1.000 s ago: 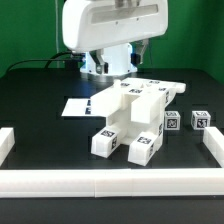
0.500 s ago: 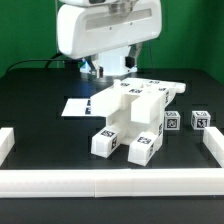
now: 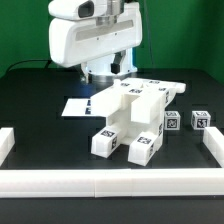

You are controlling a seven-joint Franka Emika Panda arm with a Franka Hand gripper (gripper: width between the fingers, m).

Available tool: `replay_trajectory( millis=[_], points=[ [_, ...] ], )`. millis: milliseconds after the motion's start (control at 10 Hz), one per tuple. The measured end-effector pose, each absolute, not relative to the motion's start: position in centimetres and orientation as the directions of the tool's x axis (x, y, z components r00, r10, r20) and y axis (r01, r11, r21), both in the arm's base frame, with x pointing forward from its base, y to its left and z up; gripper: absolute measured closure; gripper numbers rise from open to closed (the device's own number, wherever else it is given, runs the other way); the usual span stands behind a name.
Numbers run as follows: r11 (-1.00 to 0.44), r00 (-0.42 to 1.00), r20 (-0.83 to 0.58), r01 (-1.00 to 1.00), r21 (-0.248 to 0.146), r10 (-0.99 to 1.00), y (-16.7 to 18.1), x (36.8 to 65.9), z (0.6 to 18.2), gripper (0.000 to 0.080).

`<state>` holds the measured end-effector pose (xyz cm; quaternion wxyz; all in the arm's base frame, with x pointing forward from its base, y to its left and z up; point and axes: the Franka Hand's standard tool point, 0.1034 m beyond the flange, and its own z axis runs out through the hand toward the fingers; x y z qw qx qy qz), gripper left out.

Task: Assemble chair

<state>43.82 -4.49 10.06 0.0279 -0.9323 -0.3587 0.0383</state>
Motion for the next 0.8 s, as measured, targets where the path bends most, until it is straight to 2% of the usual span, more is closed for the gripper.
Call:
replay_trajectory(
  millis=[500, 800],
  points=[
    [-0.732, 0.728, -0.074, 0.677, -0.08, 0.682, -5.6, 41.7, 7.5, 0.015],
    [-0.741, 0.735, -0.097, 0.666, -0.084, 0.671, -4.7, 41.3, 5.9, 0.015]
  ],
)
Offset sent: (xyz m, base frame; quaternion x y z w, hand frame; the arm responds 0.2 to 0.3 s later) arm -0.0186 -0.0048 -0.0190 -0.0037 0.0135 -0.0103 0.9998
